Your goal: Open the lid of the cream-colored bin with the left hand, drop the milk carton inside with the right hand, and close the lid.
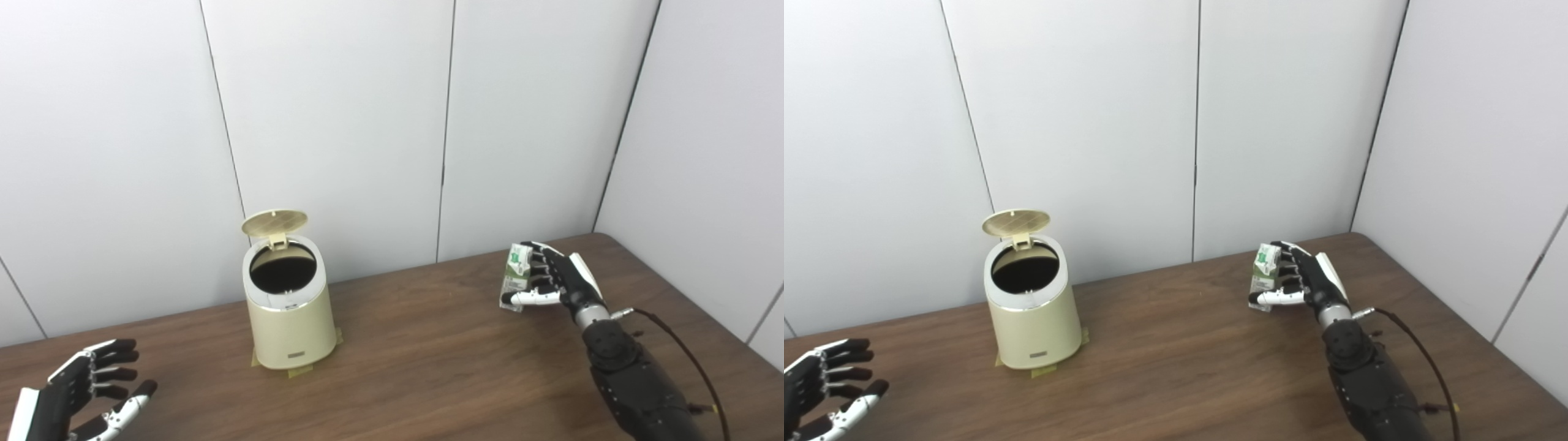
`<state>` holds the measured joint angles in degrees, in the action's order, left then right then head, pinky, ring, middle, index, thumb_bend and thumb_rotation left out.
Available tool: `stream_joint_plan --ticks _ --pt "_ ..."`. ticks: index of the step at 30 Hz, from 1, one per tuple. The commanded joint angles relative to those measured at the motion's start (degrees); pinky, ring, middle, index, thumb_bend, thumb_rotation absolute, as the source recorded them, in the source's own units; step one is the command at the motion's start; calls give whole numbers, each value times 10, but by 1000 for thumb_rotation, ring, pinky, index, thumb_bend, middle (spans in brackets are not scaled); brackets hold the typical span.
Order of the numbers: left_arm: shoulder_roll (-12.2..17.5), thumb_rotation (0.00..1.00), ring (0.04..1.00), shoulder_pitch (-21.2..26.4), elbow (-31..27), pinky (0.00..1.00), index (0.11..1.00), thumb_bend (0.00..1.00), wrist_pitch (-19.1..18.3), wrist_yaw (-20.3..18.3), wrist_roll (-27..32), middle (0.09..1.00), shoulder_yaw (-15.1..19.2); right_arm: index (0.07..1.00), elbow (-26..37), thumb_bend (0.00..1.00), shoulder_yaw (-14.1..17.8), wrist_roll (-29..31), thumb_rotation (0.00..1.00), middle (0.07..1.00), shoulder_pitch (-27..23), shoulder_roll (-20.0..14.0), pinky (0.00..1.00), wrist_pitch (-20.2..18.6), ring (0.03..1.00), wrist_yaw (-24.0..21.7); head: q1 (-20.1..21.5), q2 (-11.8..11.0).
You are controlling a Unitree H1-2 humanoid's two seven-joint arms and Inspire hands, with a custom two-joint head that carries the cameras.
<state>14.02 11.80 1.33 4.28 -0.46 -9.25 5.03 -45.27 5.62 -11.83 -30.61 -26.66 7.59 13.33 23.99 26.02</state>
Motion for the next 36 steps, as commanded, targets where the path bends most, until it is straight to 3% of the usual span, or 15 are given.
stream_joint_plan --ticks 1,4,14,20,24,29,36 --pt "4 0 615 17 -27 532 692 529 1 7 -3 678 2 535 4 530 -5 -31 4 445 -34 -12 330 19 368 52 0 1" --pt "3 0 609 16 -29 523 698 509 -4 7 -3 678 2 533 -7 523 -13 -48 0 432 -37 -6 320 25 358 89 0 1" --pt "2 0 592 19 -18 506 683 504 6 17 -16 660 -1 539 -1 521 -21 -65 0 432 -38 19 304 17 347 142 -7 3" --pt "0 0 593 21 -3 506 679 501 21 19 -14 661 -2 532 24 523 -23 -64 0 446 -32 29 321 5 369 142 -18 0" --pt "-2 0 603 21 6 518 690 501 34 16 -4 666 0 528 88 524 -19 -50 0 447 -24 38 341 -7 392 122 -29 -2" --pt "-1 0 610 22 37 511 691 491 74 17 0 677 -3 535 195 521 0 -20 0 434 -33 70 332 -49 383 92 -53 -4" --pt "-11 0 626 18 55 521 693 513 81 19 -1 693 -6 532 280 520 8 15 0 422 -58 106 300 -94 347 49 -95 -9"
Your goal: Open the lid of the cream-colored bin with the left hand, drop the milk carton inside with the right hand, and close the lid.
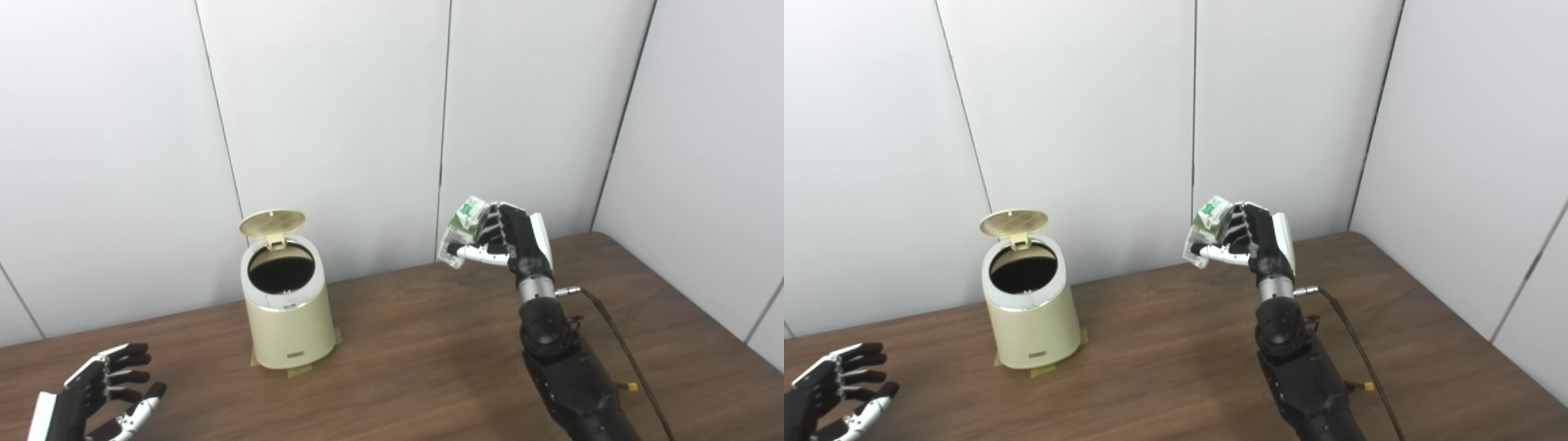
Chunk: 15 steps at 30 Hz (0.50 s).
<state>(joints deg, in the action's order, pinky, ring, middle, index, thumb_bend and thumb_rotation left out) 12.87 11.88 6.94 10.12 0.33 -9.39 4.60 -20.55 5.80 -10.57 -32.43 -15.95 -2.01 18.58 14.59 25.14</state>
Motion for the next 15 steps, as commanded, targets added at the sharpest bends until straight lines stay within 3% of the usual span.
stream_joint_plan --ticks 1,6,15 --pt "-1 0 624 17 1 521 692 516 24 12 -2 691 -2 532 45 519 4 1 0 419 -42 4 296 -9 342 -6 -10 0" --pt "-8 0 613 15 13 508 690 526 37 17 -9 683 -9 529 80 521 -3 4 0 424 -45 26 300 -3 348 -22 -35 -5" --pt "-22 0 621 19 28 519 691 550 43 29 -18 683 -23 524 166 522 -38 -1 1 439 -49 71 303 -28 354 -66 -85 -7"
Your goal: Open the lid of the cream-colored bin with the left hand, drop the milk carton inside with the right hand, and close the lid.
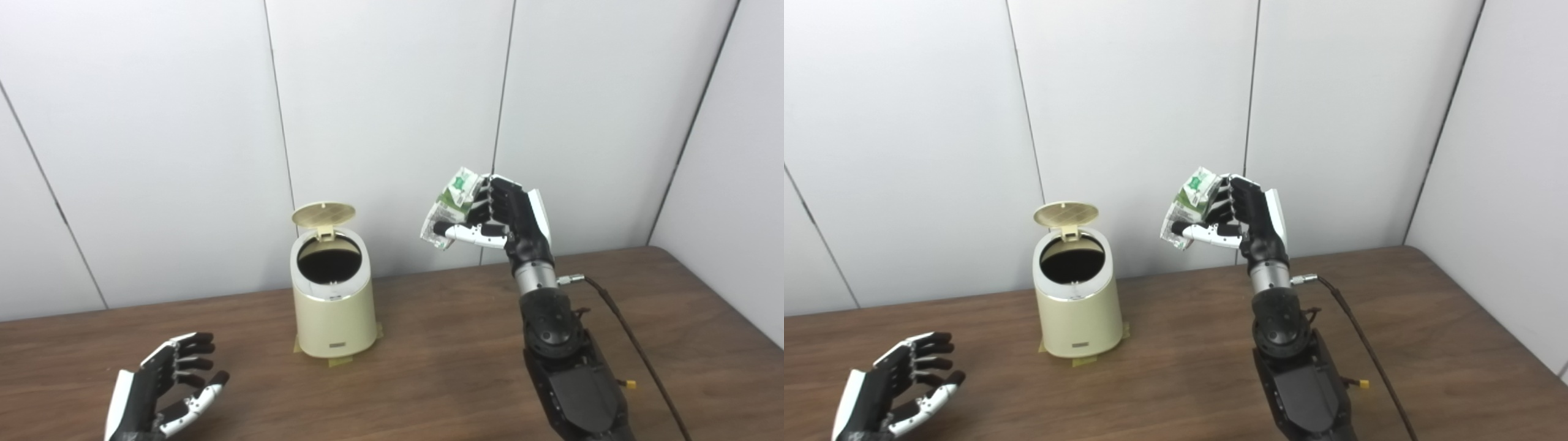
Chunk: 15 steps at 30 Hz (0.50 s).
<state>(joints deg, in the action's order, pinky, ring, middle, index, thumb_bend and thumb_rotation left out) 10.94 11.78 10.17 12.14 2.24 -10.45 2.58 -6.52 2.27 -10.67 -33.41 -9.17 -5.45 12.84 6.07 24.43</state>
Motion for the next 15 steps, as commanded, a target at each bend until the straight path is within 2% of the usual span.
stream_joint_plan --ticks 1,8,12,15 --pt "-4 0 619 20 -3 515 690 552 24 13 -12 681 -5 523 35 522 -8 2 1 440 -41 11 302 3 353 -13 -3 0" --pt "-17 0 602 22 -2 507 689 552 29 25 -24 669 -15 531 65 520 -28 -5 0 426 -52 46 278 -29 319 -38 -26 -1" --pt "-22 0 600 22 -8 514 691 543 22 27 -30 666 -23 530 68 521 -38 -15 0 425 -50 53 279 -27 321 -46 -37 1" --pt "-30 0 602 22 -12 516 696 550 11 31 -31 671 -25 531 76 521 -49 -26 0 428 -46 58 285 -42 331 -54 -45 2"
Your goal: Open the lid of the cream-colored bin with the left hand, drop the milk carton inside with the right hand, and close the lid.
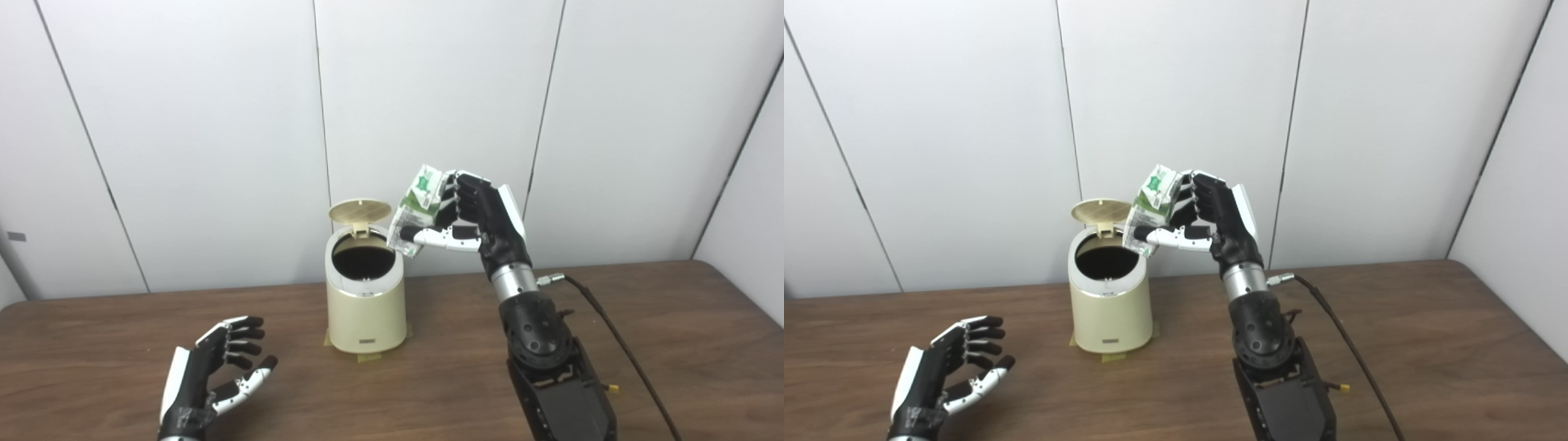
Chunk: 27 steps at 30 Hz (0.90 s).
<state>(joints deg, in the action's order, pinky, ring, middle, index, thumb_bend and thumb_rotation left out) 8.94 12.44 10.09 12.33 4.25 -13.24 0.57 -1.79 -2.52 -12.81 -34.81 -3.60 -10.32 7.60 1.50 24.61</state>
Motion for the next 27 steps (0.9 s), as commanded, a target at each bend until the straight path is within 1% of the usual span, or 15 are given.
stream_joint_plan --ticks 1,3,5,8,10,12,16,22,27 --pt "-12 0 603 16 -12 516 697 554 6 12 -3 673 -4 531 30 521 -2 -6 0 429 -32 3 286 2 333 -4 -3 1" --pt "-16 0 604 16 -13 511 698 556 3 11 -2 678 -4 531 31 521 -4 -8 0 431 -31 6 287 -6 335 -8 -5 2" --pt "-17 0 596 17 -11 495 694 552 12 13 -8 676 -7 532 23 521 -7 -7 0 431 -32 9 288 -7 337 -13 -8 4" --pt "-17 0 585 18 -9 485 692 548 20 15 -13 671 -10 533 1 521 -14 -7 0 431 -36 13 290 11 338 -16 -12 6" --pt "-18 0 589 18 -9 487 691 551 22 15 -10 674 -11 532 -17 520 -17 3 0 429 -39 16 289 26 335 -23 -13 7" --pt "-19 0 589 18 -11 484 692 552 20 16 -11 676 -11 531 -34 520 -22 -2 0 427 -44 18 290 35 335 -21 -15 9" --pt "-25 0 598 16 -18 488 690 555 10 13 -4 681 -10 532 -73 520 -38 -33 0 428 -58 18 287 45 332 -7 -21 12" --pt "-28 0 611 14 -18 498 692 554 15 17 -11 690 -11 531 -123 520 -43 -48 0 429 -78 23 286 63 330 3 -25 15" --pt "-33 0 619 14 -21 510 692 557 6 17 -12 690 -11 529 -191 521 -42 -54 0 429 -104 22 282 105 328 21 -30 15"
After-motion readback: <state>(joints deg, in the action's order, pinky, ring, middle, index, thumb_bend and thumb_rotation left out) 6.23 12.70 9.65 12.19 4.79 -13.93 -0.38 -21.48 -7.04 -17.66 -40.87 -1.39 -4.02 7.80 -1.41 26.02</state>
